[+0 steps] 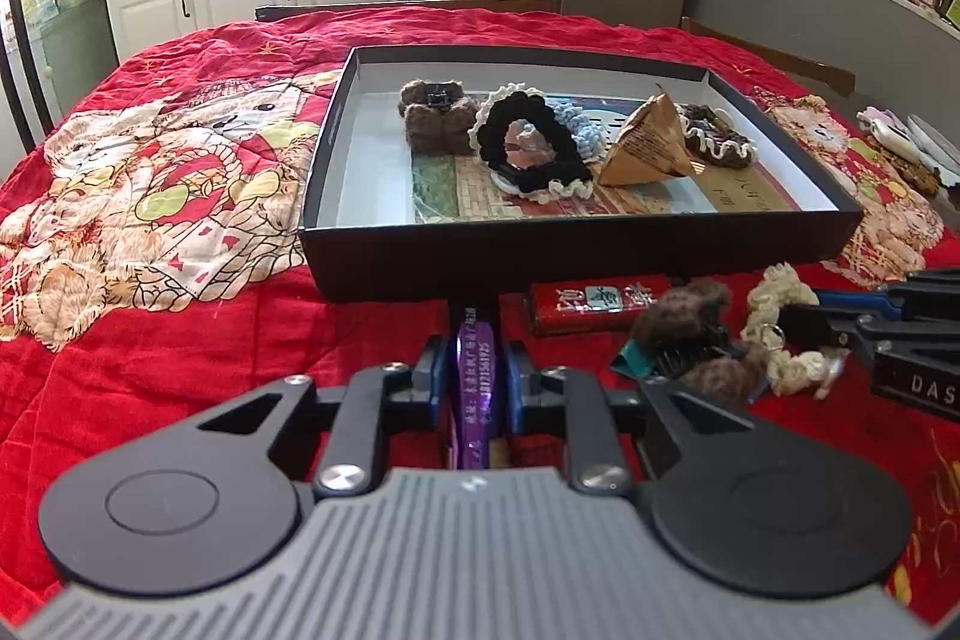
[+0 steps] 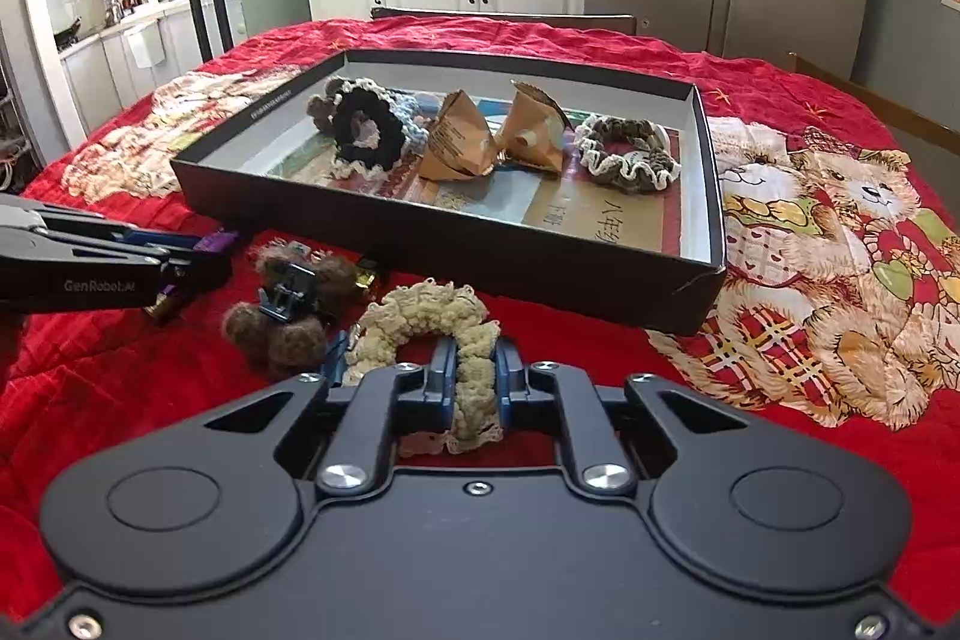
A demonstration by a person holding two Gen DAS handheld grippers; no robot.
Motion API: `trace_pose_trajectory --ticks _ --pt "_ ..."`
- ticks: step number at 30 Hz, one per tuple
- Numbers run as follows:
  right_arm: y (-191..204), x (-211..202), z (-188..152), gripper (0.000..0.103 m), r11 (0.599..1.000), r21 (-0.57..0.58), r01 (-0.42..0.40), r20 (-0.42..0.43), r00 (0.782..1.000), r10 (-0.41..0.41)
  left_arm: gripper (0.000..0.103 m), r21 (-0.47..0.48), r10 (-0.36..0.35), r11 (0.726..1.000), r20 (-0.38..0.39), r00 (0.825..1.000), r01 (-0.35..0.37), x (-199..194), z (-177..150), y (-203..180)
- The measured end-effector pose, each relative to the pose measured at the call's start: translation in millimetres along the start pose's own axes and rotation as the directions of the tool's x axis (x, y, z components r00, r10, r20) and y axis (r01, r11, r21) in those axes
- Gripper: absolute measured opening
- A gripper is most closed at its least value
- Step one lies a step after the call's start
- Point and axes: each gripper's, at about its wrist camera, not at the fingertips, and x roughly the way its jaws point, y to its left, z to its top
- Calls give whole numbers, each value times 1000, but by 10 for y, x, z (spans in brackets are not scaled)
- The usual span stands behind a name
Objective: Organize objects
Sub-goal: 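Grasp the purple hair clip with the left tool while the right tool grasps the cream knit scrunchie, then lower the purple clip and cream scrunchie into the box and open both tools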
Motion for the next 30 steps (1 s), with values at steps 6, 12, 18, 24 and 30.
trace_pose_trajectory --ticks 6,12,18,24,30 --pt "-6 -135 72 12 1000 5 -19 43 999 18 23 8 -38 999 7 999 38 -118 0 -1" --pt "-33 -298 202 12 999 23 -46 100 994 43 23 5 -78 997 46 996 78 -286 118 -12" --pt "-165 -367 426 12 998 60 -14 163 987 5 23 8 -41 999 102 994 41 -263 410 32" --pt "-385 -213 631 12 992 123 40 168 984 -61 23 -15 -32 999 73 997 34 50 656 103" --pt "-570 91 703 12 981 183 70 124 988 -93 23 -38 6 999 62 998 -4 294 753 158"
